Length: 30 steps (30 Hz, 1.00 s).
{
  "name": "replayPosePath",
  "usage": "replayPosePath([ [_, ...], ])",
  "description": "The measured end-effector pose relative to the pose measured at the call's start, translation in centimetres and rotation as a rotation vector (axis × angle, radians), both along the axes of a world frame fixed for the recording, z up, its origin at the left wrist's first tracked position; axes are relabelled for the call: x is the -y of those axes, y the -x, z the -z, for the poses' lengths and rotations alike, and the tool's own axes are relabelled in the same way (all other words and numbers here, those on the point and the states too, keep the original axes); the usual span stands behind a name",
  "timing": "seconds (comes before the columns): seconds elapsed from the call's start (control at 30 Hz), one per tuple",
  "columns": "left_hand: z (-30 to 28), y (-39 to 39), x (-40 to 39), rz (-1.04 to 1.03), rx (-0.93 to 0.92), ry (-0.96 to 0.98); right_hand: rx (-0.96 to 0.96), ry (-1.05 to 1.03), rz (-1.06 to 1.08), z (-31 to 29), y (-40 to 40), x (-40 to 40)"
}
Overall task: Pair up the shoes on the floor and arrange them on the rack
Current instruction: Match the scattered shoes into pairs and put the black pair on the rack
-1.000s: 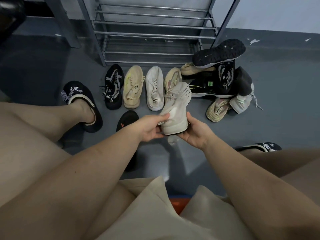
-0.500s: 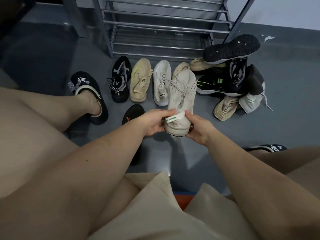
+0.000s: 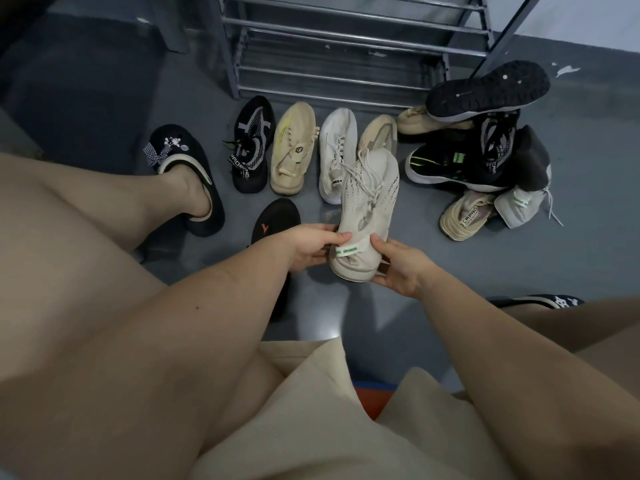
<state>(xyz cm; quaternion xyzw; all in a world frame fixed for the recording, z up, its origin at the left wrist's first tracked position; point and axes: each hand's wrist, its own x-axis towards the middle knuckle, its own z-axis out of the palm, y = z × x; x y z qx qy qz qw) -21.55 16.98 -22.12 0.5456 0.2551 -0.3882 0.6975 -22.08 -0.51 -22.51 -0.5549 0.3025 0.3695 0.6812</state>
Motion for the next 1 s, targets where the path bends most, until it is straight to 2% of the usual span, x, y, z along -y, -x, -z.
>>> replayPosePath([
  [0.43,1.7,-0.3,-0.9,0.088,-0.125,-0.014,-0.079,0.051,-0.085,1.8,-0.7,-1.1],
  [0.77,3.5,0.6,-1.3,0.193,-0.279,-0.105,-0.172,0.169,-0.268,3.8,0.8,-1.4],
  [1.0,3.7,1.4,-1.8,0.201,-0.349,-0.159,-0.158,0.212,-0.361,5.0,1.3,-2.7],
])
